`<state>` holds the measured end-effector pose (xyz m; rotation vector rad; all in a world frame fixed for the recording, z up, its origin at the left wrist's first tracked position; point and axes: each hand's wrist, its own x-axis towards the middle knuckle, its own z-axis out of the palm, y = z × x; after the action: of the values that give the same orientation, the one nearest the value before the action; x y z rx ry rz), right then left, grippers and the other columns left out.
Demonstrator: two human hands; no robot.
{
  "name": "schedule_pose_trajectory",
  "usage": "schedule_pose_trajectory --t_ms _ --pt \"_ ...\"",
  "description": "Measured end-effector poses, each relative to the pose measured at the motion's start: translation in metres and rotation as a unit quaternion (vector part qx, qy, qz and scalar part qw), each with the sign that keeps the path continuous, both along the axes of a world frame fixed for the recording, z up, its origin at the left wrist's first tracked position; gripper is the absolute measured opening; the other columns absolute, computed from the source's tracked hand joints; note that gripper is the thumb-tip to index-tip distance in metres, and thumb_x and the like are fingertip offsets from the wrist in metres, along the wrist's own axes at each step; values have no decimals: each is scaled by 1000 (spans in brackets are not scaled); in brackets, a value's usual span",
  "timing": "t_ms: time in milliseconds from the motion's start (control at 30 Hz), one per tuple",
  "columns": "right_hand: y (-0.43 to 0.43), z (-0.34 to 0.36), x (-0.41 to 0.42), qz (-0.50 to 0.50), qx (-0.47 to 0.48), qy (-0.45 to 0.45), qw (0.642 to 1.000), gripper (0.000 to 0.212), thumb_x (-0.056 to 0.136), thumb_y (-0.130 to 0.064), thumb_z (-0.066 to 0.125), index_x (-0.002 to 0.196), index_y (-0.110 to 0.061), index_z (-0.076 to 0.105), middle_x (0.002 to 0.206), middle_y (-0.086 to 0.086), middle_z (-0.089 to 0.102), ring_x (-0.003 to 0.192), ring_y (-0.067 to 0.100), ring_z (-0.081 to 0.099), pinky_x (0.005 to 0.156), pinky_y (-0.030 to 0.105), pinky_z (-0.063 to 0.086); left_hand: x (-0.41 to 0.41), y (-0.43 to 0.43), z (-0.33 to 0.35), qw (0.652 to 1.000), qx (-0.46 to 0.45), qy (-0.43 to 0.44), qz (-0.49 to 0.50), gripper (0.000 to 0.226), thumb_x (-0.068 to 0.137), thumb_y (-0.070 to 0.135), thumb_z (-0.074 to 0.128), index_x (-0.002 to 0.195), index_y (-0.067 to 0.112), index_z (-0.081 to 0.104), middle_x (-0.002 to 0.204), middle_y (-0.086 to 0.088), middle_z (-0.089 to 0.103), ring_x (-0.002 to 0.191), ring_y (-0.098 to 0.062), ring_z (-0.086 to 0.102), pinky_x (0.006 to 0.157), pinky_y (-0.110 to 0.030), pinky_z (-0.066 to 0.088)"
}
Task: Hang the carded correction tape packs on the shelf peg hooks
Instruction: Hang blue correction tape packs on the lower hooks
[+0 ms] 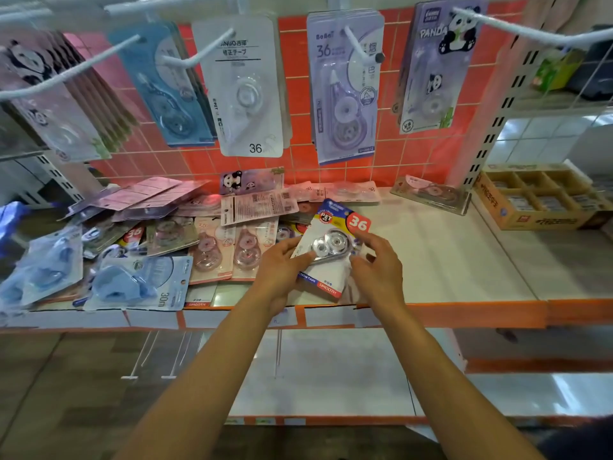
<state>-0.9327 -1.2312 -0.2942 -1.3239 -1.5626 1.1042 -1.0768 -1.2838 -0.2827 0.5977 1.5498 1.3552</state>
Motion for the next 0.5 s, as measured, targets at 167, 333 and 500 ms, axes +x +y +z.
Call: schedule_pose_trajectory --t_ms 167,333,500 --pt "-1 10 -1 -31 -16 76 996 44 91 -9 60 132 -17 50 133 -2 53 117 9 50 86 16 40 -7 -21 10 998 41 -49 -8 22 89 -4 59 103 12 59 96 -5 73 80 -20 71 67 -36 60" --pt "-4 17 -13 -15 -48 136 989 32 94 -13 55 125 -17 55 113 3 68 101 13 64 87 35 53 -10 -37 11 998 39 -48 -15 25 89 -2 61 110 10 57 102 -8 73 85 -26 72 62 -40 60" --pt "-18 20 -27 -14 -86 174 981 23 94 -16 54 116 -17 57 94 1 73 91 22 70 82 45 56 -18 -55 7 998 45 -28 -27 29 89 -3 60 114 10 56 96 -6 74 83 -23 72 69 -37 61"
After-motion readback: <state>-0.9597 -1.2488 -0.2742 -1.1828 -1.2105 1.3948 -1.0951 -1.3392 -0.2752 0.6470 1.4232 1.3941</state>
